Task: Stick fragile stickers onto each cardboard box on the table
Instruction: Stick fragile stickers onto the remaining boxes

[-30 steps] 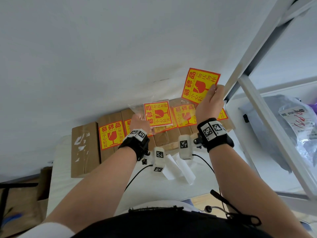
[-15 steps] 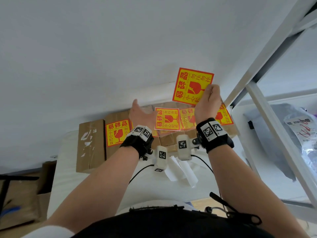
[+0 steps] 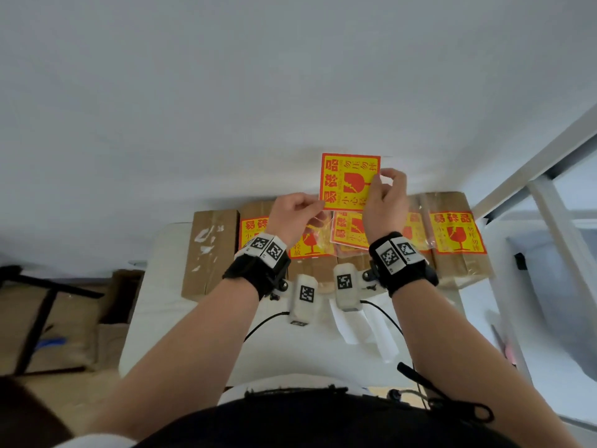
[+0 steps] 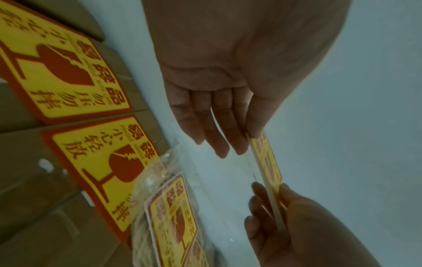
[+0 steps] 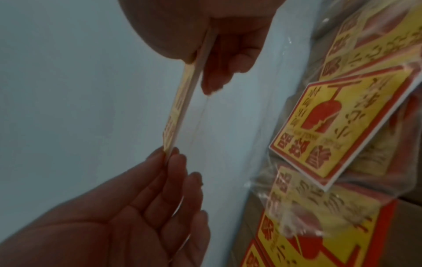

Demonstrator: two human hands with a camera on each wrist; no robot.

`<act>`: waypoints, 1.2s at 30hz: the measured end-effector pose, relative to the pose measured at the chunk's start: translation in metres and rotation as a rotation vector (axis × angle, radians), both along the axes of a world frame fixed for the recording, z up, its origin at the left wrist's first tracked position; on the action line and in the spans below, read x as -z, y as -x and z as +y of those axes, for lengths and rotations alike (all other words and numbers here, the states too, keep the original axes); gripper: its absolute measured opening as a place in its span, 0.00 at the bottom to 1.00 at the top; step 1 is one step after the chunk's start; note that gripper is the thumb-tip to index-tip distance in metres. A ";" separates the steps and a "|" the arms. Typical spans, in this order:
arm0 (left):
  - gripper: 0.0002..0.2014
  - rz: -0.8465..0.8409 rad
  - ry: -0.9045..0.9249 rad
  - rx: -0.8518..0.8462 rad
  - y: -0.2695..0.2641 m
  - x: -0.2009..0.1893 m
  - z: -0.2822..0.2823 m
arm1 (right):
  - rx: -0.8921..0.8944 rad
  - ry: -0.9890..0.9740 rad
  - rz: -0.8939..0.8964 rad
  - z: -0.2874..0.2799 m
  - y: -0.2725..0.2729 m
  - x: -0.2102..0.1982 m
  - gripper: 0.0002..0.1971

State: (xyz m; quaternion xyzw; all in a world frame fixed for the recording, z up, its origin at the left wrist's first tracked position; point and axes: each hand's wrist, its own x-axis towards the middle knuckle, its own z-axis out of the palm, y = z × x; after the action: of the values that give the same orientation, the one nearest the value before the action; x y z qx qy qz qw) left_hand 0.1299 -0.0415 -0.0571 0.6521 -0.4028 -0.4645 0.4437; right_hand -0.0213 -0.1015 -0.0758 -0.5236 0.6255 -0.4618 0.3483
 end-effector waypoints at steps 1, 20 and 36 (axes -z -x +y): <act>0.05 -0.006 -0.001 -0.031 -0.006 0.002 0.002 | -0.041 0.011 0.025 0.002 -0.005 0.001 0.14; 0.11 -0.053 -0.007 -0.136 -0.054 -0.005 0.032 | -0.693 0.058 0.086 0.027 -0.075 0.004 0.08; 0.07 -0.055 0.005 -0.090 -0.052 -0.002 0.033 | -0.698 0.046 0.072 0.029 -0.068 -0.003 0.09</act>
State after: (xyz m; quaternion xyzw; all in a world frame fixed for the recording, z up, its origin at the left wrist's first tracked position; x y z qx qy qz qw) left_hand 0.1823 -0.0087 -0.0550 0.6810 -0.3860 -0.4249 0.4547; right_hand 0.0468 -0.0722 -0.0732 -0.7295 0.4103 -0.3100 0.4511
